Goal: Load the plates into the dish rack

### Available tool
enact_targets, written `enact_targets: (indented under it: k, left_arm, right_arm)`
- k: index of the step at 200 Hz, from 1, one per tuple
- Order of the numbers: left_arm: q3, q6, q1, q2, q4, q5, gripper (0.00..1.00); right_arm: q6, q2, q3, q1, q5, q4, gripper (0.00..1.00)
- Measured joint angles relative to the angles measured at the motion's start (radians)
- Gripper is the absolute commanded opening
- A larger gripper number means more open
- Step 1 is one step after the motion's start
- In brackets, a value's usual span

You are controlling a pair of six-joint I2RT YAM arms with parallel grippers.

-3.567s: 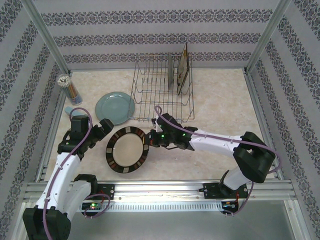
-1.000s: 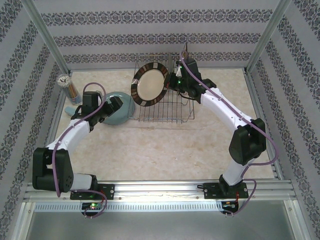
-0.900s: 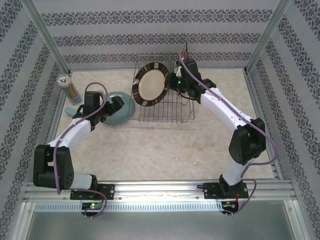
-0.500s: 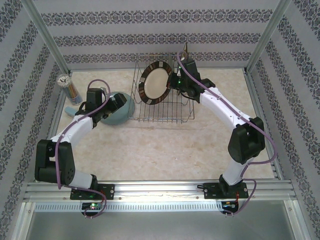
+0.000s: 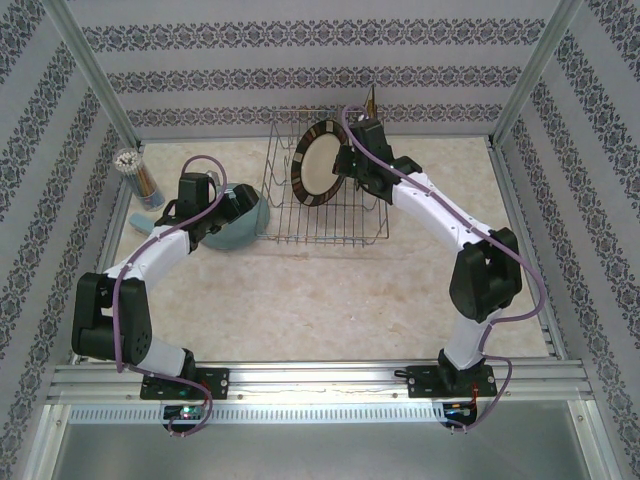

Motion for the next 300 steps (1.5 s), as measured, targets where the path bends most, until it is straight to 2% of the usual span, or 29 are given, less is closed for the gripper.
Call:
enact_targets:
  k: [58,112,164,245,300]
  left_arm:
    - [0.000,-0.002,-0.042,0.003,0.000,-0.002,1.00]
    - [0.000,-0.008,-0.044,0.003,0.000,-0.004,1.00]
    - [0.009,-0.008,-0.044,0.006,0.000,-0.004,1.00]
    - [0.014,-0.008,-0.044,0.006,0.000,-0.004,1.00]
    - [0.014,-0.007,-0.044,0.006,-0.001,-0.003,1.00]
  right_arm:
    - [-0.038,0.022,0.068,0.042,0.113,-0.021,0.00]
    - [-0.059,0.079,0.134,0.068,0.198,-0.027,0.00]
    - [-0.121,0.153,0.218,0.128,0.364,-0.060,0.00]
    - [-0.159,0.225,0.328,0.162,0.481,-0.060,0.00]
    - [-0.219,0.292,0.438,0.204,0.639,-0.054,0.00]
